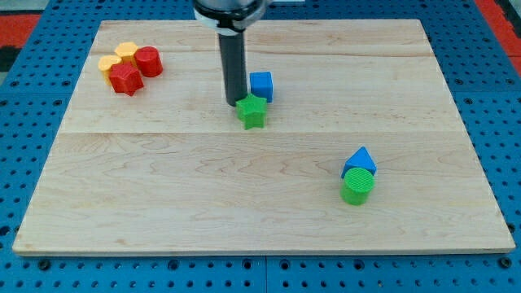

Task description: Push the green star closer to the blue triangle

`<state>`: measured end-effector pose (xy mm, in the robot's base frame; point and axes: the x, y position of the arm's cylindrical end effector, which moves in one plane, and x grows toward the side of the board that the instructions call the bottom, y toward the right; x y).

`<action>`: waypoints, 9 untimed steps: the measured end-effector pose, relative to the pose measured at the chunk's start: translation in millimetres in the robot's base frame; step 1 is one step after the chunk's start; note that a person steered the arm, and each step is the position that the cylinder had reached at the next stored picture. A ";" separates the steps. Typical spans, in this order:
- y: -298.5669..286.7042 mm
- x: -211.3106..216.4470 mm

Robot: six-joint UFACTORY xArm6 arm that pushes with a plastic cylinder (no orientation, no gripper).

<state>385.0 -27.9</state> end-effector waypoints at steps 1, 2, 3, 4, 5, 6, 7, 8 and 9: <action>29.7 4.7; 35.4 23.6; 35.4 37.7; 35.4 46.0; 24.9 57.0; 11.4 70.9; 16.7 81.3; 56.2 81.3; 72.4 83.3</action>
<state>468.3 44.5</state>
